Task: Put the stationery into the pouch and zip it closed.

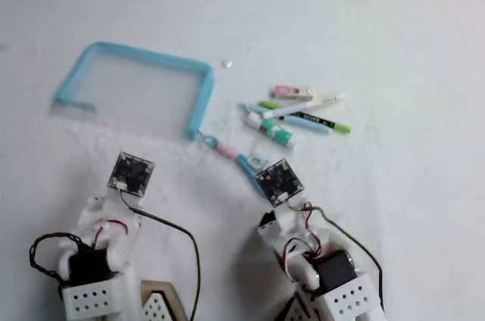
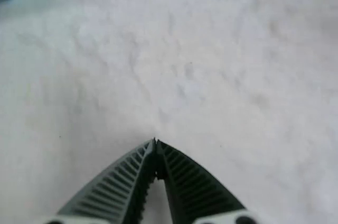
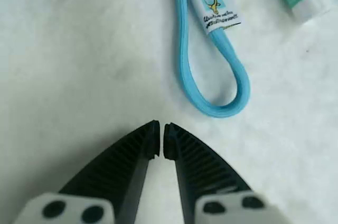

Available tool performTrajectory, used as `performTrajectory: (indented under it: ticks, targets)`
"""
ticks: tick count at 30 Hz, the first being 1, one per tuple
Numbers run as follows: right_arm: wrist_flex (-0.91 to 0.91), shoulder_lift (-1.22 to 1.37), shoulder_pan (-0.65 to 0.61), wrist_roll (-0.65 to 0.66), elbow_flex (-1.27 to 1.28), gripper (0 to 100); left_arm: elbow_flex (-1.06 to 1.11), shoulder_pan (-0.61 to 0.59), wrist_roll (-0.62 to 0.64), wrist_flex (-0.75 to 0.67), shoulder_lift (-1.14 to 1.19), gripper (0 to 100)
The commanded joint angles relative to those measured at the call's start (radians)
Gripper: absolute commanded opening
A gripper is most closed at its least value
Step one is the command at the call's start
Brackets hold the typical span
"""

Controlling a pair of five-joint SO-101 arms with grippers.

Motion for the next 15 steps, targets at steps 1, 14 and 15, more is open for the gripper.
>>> performTrajectory:
  ticks: [1,14,15]
  targets:
    - [0.002,-0.007,-0.01,0.008,0.006,2.7,-0.003,-0.007,0.008,-0.002,0.007,2]
    - [0.002,-0.007,-0.025,0.002,0.006,2.9,-0.003,-0.007,0.012,-0.002,0.007,2]
    - [0.002,-0.007,-0.033,0.003,0.008,2.9,-0.003,-0.007,0.012,-0.002,0.007,2]
